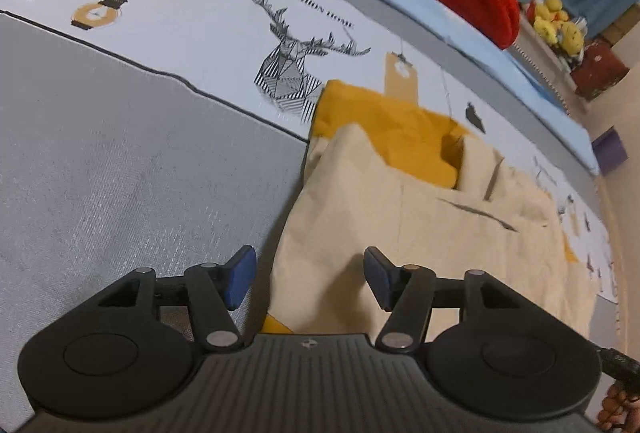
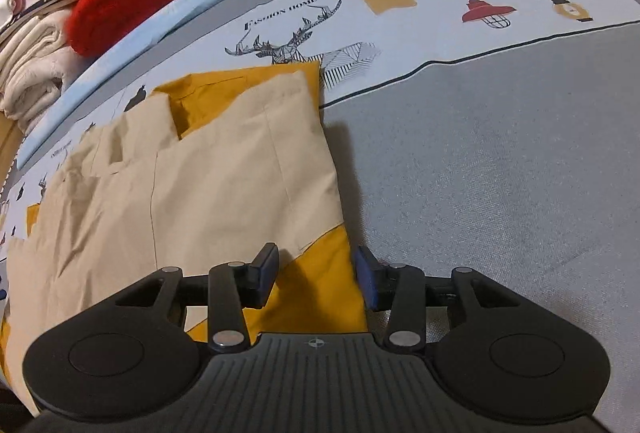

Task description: Fold large clothes

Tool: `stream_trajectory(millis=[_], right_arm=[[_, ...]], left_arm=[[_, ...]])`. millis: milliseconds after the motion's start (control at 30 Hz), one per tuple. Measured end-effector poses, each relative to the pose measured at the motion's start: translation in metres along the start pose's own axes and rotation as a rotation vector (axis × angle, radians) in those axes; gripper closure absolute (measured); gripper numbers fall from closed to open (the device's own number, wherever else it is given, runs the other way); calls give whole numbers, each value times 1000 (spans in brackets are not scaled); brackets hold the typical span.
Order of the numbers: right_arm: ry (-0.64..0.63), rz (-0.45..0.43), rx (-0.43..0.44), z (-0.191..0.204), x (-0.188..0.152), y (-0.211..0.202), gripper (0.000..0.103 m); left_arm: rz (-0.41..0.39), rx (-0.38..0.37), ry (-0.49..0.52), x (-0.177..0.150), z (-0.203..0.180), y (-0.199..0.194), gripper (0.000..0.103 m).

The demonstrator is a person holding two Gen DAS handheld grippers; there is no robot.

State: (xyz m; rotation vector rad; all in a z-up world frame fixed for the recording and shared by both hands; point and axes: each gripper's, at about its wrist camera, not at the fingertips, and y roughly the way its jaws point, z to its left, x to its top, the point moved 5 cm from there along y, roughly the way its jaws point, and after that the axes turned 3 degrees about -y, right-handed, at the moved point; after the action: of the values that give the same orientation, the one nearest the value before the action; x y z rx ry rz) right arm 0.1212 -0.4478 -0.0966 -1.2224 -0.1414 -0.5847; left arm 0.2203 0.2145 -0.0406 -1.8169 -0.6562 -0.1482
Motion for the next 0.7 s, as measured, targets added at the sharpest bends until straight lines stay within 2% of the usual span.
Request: stream_trajectory(millis=[33, 67, 100, 133, 167, 200, 267, 367, 500, 600, 700], right_arm=[[3, -4, 0, 0, -1, -1, 60], [3, -10, 0, -1, 0, -2, 65], [0, -16, 0, 0, 0, -4, 70], [-10, -19, 1, 1, -2, -6, 78], [-24, -23, 2, 3, -3, -7, 86], [-41, -29, 1, 5, -4, -8, 91], [-72, -43, -6, 8, -6, -11, 100], [-110, -97, -19, 14, -4, -25, 101], [-113, -315, 29, 25, 13, -77, 102], [-148, -457, 42, 35, 22, -103, 102], [-166, -531, -1, 44, 36, -102, 102]], left_arm=[[-2, 2, 4, -1, 0, 2, 40], [-2, 3, 9, -1, -1, 3, 40], [-3, 4, 15, -1, -2, 4, 47], [-1, 2, 26, -3, -3, 5, 68], [4, 3, 39, -4, -3, 4, 80], [-2, 13, 54, -5, -4, 2, 99], [-36, -2, 68, -1, -5, -8, 102], [-143, -64, 90, 8, -12, -39, 103], [-311, -146, 93, 21, -20, -78, 103], [-407, -138, 122, 35, -32, -85, 103], [-461, -117, 138, 51, -44, -77, 103]])
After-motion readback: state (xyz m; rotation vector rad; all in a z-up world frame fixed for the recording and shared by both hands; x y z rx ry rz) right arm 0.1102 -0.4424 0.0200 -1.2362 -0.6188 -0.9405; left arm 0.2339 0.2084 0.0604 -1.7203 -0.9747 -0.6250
